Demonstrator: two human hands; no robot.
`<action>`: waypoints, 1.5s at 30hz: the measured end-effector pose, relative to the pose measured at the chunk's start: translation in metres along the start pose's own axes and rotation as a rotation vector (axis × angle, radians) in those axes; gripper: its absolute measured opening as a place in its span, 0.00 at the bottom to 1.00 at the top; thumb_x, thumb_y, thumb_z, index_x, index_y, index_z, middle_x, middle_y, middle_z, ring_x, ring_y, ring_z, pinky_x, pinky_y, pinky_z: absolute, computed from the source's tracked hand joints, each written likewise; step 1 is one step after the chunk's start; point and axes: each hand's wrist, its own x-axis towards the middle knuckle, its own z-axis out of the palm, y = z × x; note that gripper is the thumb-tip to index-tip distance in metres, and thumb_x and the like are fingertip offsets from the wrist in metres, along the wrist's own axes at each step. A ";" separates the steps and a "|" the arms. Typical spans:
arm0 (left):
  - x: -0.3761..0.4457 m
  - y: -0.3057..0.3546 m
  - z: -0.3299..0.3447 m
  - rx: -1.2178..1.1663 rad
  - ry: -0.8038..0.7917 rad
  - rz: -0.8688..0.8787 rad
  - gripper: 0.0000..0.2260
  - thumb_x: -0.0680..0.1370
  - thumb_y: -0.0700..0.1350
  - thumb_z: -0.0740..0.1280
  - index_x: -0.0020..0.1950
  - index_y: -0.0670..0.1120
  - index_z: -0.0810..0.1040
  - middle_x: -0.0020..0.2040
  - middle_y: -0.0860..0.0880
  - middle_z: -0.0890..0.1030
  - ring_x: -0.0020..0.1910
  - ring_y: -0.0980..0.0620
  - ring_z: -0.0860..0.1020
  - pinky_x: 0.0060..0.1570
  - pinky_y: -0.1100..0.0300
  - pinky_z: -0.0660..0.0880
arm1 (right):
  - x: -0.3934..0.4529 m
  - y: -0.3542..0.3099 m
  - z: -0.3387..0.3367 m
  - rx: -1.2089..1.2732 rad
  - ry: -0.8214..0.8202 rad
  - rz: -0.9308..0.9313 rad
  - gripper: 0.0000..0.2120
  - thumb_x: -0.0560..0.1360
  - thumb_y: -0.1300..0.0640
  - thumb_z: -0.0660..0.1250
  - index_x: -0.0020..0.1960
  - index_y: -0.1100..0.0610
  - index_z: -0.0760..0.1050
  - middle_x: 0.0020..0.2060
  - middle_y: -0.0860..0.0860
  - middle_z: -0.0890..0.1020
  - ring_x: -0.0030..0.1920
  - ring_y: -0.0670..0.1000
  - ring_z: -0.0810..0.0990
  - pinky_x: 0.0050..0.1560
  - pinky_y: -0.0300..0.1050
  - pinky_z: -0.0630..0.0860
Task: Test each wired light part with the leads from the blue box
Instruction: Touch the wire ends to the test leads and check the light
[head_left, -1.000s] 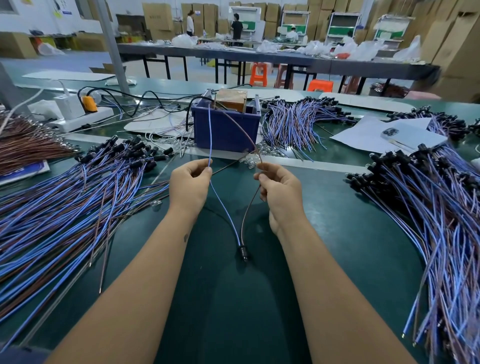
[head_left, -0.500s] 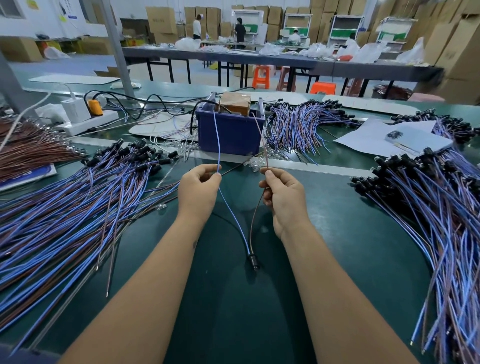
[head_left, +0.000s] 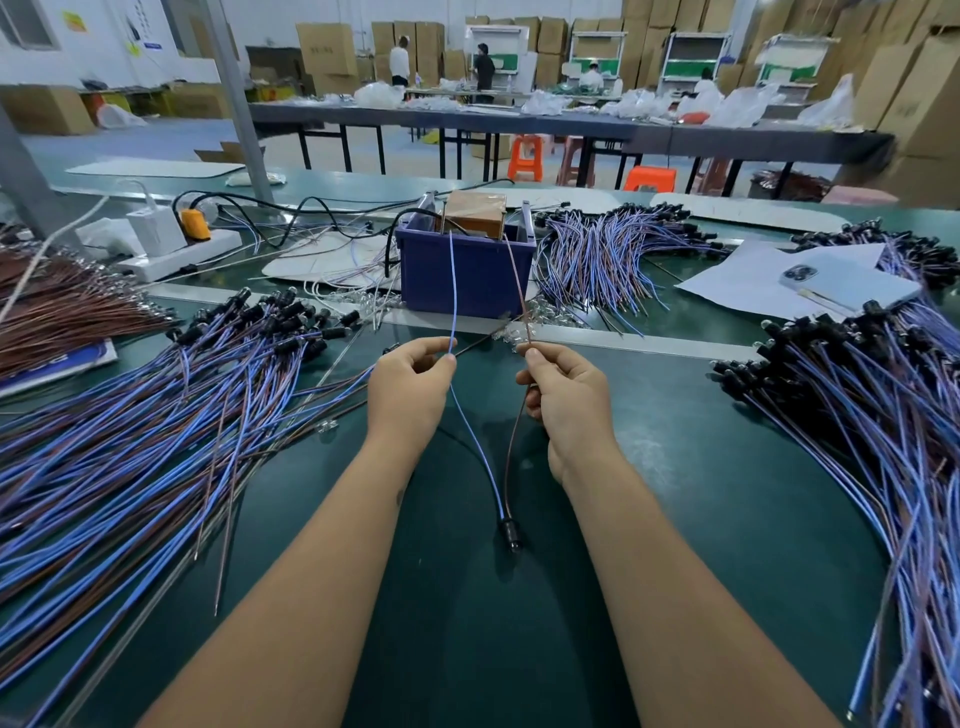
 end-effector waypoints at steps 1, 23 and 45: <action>0.000 0.000 0.000 0.002 -0.003 0.002 0.10 0.76 0.43 0.68 0.44 0.59 0.80 0.31 0.56 0.76 0.32 0.55 0.72 0.37 0.59 0.72 | 0.000 0.000 0.000 -0.006 -0.002 -0.004 0.09 0.79 0.62 0.63 0.45 0.53 0.80 0.31 0.50 0.76 0.23 0.40 0.68 0.25 0.31 0.66; 0.006 -0.002 0.000 -0.001 0.026 -0.042 0.10 0.76 0.43 0.68 0.44 0.60 0.80 0.37 0.50 0.80 0.36 0.51 0.75 0.43 0.52 0.76 | 0.001 -0.001 0.002 -0.035 -0.001 -0.005 0.10 0.79 0.62 0.64 0.44 0.52 0.80 0.29 0.49 0.76 0.22 0.39 0.69 0.24 0.31 0.66; 0.002 0.002 -0.001 -0.029 0.013 -0.059 0.10 0.76 0.43 0.68 0.46 0.60 0.81 0.35 0.56 0.80 0.36 0.54 0.77 0.45 0.54 0.76 | -0.003 -0.004 0.001 -0.061 -0.006 0.013 0.07 0.79 0.62 0.64 0.48 0.55 0.80 0.31 0.50 0.77 0.24 0.39 0.70 0.26 0.31 0.67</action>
